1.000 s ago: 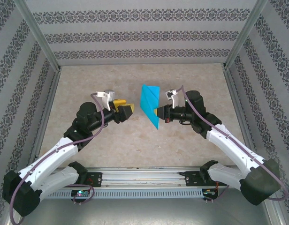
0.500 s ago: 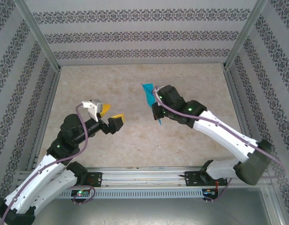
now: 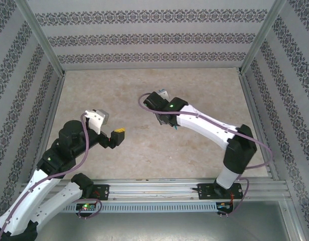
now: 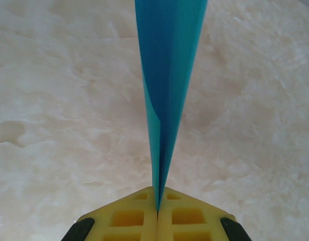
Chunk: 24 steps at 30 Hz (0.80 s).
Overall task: Fold a paper plane with a square sheet of paper (fold left side to right side)
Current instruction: Turn over the paper at the center of the table.
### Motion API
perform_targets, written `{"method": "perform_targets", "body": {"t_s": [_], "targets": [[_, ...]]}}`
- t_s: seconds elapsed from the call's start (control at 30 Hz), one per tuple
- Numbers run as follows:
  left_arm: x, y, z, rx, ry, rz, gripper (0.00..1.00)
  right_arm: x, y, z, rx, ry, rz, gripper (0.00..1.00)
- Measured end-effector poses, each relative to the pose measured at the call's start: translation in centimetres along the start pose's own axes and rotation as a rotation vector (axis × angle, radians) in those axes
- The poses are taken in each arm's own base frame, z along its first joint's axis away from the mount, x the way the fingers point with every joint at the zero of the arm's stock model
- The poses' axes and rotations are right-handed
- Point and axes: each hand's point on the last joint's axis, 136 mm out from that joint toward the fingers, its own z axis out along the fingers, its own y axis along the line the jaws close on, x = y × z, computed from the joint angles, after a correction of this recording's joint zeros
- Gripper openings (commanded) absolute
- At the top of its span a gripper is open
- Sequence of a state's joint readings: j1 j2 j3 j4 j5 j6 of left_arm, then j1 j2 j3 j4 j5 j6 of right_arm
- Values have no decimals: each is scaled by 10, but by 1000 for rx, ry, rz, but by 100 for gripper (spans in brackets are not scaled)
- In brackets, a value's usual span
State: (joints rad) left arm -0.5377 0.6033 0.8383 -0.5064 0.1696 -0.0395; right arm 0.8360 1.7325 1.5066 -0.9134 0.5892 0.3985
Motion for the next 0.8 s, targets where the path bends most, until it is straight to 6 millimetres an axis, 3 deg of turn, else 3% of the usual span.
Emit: {"method": "perform_targets", "body": {"t_s": [0.2,0.53,0.8], "targets": [[14,2,8,-1,48,139,100,8,6,38,150,88,-59,0],[74,-1,39,57,144,228,100,22,14,72,265,181,-122,3],[66,-4,36,68,75,243,100,35,22,86,307,220,-169,8]]}}
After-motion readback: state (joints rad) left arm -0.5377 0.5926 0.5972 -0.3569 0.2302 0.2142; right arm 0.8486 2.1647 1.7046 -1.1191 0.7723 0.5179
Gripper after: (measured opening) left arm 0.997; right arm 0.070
